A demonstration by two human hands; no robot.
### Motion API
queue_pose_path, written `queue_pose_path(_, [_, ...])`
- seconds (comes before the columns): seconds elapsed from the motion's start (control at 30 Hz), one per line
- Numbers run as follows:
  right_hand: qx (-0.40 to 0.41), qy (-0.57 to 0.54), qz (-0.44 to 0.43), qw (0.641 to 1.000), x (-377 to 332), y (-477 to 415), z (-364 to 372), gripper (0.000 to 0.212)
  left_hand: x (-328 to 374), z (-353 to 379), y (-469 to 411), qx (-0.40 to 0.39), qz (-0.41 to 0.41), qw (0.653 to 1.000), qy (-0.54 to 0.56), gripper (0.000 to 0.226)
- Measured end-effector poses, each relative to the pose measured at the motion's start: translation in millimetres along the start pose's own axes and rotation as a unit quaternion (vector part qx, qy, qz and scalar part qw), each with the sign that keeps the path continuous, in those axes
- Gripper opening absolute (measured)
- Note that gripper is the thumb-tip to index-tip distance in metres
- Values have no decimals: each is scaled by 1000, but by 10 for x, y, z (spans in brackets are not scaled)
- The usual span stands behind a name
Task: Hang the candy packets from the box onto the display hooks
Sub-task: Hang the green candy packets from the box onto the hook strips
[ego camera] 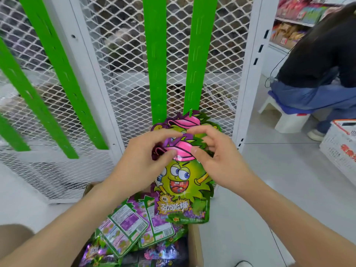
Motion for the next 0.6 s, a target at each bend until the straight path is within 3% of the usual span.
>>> queue_pose_path(0.13, [-17,-2,3,1000,39,-68,-120,37,106,16,-157,-11,27,997,-69,42])
queue_pose_path(0.23, [-8,15,-27,1000,12,-100,-196,42,165,65,-251,14,28,998,-60,39])
queue_pose_path(0.37, [-35,-12,-77,996,3,-105,-252,53,197,121,-286,49,-38,998,18,38])
queue_pose_path(0.6, [-45,-65,-60,995,10,-140,-293,42,139,141,-335,-39,-102,962,249,36])
Point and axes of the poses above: each hand's wrist, its own y-axis away from the middle knuckle, its own z-axis out of the palm, x = y × z, the point moved 1 cm from there along -y, towards the middle knuckle, and after that the axes turned 5 degrees about -y, right-handed, at the moved point
